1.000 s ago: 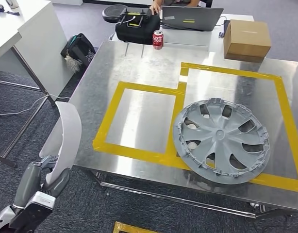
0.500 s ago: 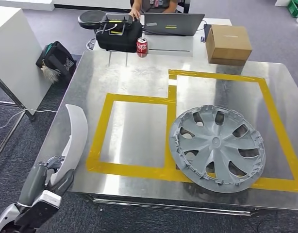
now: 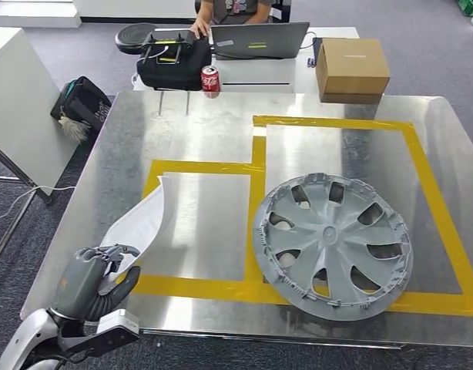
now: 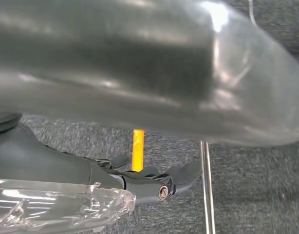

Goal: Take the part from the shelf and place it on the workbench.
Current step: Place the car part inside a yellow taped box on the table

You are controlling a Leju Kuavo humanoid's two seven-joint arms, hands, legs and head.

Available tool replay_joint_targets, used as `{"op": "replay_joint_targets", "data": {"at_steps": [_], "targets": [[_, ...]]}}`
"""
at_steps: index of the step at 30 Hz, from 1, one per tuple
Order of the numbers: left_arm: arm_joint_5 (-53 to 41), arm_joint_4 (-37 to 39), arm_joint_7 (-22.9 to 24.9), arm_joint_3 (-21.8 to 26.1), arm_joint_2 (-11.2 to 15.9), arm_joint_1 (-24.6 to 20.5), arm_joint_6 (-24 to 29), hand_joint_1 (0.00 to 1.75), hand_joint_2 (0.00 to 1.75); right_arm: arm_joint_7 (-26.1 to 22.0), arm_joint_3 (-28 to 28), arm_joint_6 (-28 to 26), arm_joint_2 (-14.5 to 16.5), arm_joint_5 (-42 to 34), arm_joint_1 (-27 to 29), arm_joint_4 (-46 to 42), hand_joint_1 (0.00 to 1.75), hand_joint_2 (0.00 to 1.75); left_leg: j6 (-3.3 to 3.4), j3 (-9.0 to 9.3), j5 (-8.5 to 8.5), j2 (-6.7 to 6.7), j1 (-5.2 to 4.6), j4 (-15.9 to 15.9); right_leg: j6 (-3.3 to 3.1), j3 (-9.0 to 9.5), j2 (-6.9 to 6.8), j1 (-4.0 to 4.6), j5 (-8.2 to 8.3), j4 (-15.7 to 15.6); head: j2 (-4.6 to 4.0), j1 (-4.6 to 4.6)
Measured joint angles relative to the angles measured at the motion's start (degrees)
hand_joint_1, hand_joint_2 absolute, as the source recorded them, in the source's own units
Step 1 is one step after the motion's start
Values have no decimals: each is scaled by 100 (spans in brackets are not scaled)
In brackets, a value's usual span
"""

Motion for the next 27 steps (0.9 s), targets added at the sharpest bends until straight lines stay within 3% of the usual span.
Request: {"op": "replay_joint_targets", "data": {"at_steps": [7, 19, 27], "targets": [[-890, 247, 318, -294, -32, -448, -66, 175, 175, -95, -81, 156, 0, 227, -118, 132, 0, 0, -68, 7, 29, 0, -1, -44, -34, -2, -2, 3, 3, -1, 0, 3], [-1725, 921, 638, -882, -39, -1079, -309, 175, 175, -310, -241, 390, 0, 721, -280, 366, 0, 0, -76, 13, 36, 1, -8, -44, -30, 21, -2, 2, 27, -32, 0, 5], [-1756, 2026, 447, -1537, -134, -2143, -549, 175, 175, -565, -439, 491, 0, 1193, -620, 741, 0, 0, -73, 18, 40, 5, -11, -44, -26, 28, 3, -4, 41, -40, 0, 4]]}}
